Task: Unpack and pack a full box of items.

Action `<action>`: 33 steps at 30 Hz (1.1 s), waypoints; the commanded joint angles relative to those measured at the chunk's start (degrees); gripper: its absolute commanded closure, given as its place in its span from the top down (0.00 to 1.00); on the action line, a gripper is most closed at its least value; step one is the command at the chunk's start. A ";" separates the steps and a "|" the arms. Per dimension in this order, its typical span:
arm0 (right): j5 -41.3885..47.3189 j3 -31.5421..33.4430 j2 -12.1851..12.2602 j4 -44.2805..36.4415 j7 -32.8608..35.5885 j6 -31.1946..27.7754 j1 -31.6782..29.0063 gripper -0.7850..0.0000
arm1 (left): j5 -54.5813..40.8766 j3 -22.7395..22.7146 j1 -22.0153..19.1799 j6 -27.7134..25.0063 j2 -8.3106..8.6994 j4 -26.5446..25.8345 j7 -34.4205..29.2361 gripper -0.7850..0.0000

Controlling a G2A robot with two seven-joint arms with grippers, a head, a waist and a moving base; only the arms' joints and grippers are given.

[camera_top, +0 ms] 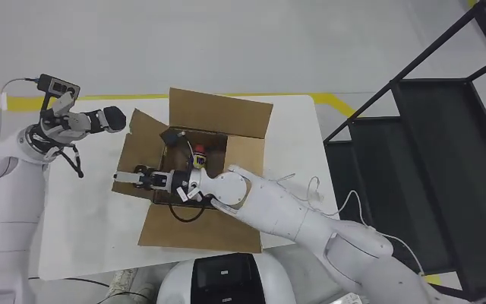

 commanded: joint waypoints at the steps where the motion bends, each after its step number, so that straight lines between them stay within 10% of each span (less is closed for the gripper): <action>1: 0.20 -0.29 -0.72 1.41 1.13 -0.13 0.29 1.00 | 0.03 1.51 -0.21 0.17 -0.39 2.07 -0.22 1.00; 13: -7.45 6.63 1.73 -3.05 9.66 5.67 0.49 1.00 | 10.77 6.50 -3.36 -2.84 -1.19 12.45 0.64 1.00; 23: -19.51 28.34 10.89 -29.49 16.59 19.10 -14.65 1.00 | 21.02 8.67 0.07 -1.96 -0.50 12.77 0.36 1.00; 33: -23.90 40.49 14.26 -42.19 20.00 23.44 -26.20 1.00 | 22.68 12.69 0.22 -3.32 -1.51 11.80 -2.16 1.00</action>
